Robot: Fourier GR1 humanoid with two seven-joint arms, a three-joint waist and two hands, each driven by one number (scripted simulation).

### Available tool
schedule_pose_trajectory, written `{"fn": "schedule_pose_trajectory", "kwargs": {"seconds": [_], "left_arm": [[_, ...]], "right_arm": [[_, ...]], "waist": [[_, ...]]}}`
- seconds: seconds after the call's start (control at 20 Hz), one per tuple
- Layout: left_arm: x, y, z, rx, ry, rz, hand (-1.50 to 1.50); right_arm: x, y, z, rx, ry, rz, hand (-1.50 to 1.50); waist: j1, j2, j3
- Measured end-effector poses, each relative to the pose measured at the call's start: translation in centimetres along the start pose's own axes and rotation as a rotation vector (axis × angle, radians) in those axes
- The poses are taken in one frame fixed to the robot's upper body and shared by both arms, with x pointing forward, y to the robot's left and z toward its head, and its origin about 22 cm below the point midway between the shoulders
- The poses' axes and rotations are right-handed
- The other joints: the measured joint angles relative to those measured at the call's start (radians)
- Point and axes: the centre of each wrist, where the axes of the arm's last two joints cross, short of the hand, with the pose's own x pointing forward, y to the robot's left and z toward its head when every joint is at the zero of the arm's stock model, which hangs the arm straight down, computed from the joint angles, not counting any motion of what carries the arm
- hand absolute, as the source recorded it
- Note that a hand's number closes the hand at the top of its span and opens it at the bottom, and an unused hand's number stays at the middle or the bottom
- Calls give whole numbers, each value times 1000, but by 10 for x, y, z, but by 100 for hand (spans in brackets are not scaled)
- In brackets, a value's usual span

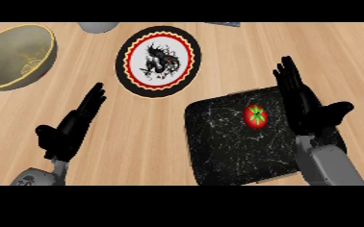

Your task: Pick the tomato from the tray and place it in the plate

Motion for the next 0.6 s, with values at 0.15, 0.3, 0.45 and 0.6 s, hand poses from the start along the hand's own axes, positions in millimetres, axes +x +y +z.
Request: {"fn": "schedule_pose_trajectory", "kwargs": {"seconds": [0.15, 0.3, 0.45, 0.6], "left_arm": [[19, 8, -10, 20, -63, -35, 0], [47, 14, -24, 29, -164, -71, 0], [57, 17, -28, 38, -189, -84, 0], [78, 25, -32, 67, -219, -84, 0]], "right_arm": [[12, 28, -1, 191, -47, -4, 150], [33, 78, -2, 509, -135, 5, 150], [50, 66, -13, 616, -224, 397, 150], [27, 94, 8, 651, -228, 526, -150]], "waist": [[11, 8, -12], [51, 8, -18], [51, -12, -34], [37, 1, -30]]}}
